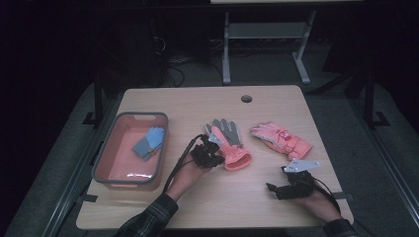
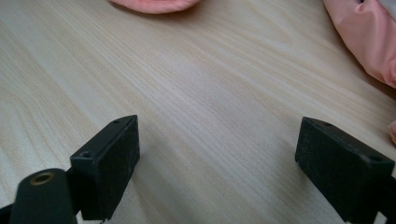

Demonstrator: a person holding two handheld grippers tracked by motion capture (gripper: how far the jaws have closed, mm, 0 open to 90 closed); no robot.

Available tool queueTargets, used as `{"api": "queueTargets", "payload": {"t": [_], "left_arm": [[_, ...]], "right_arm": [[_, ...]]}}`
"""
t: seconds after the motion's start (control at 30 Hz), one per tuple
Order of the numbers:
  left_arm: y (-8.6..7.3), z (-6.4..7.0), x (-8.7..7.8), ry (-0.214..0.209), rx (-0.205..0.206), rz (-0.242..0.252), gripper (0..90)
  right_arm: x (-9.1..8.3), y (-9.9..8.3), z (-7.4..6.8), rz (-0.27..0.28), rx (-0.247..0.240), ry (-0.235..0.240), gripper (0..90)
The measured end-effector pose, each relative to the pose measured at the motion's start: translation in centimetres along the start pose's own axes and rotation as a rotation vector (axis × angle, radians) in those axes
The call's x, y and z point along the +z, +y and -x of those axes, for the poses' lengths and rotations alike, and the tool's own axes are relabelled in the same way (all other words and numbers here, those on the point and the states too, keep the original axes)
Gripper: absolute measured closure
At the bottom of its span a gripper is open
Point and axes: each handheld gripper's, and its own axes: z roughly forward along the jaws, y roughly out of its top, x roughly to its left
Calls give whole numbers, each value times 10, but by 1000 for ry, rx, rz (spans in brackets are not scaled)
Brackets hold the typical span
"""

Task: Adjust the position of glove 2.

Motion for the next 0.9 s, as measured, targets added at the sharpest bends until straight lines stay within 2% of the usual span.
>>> {"api": "queueTargets", "payload": {"t": [0.1,0.2,0.3,0.43,0.53,0.67,0.77,0.9], "left_arm": [[4,5,6,-14,19,7,894],[2,5,5,-2,32,-4,893],[-6,1,-2,12,21,7,873],[-19,-1,-15,21,33,15,791],[-29,-1,-23,17,43,15,694],[-46,4,-29,0,54,12,558],[-59,5,-31,-21,44,23,446],[-74,8,-33,-13,40,38,337]], "right_arm": [[0,0,0,0,0,0,132],[0,0,0,-1,1,0,132],[0,0,0,-1,1,-1,133],[0,0,0,-1,3,-2,134],[0,1,-1,-11,3,-6,153],[-6,7,-1,-56,12,-6,370],[-10,13,0,-56,16,11,547],[-15,27,-1,-34,46,45,766]]}}
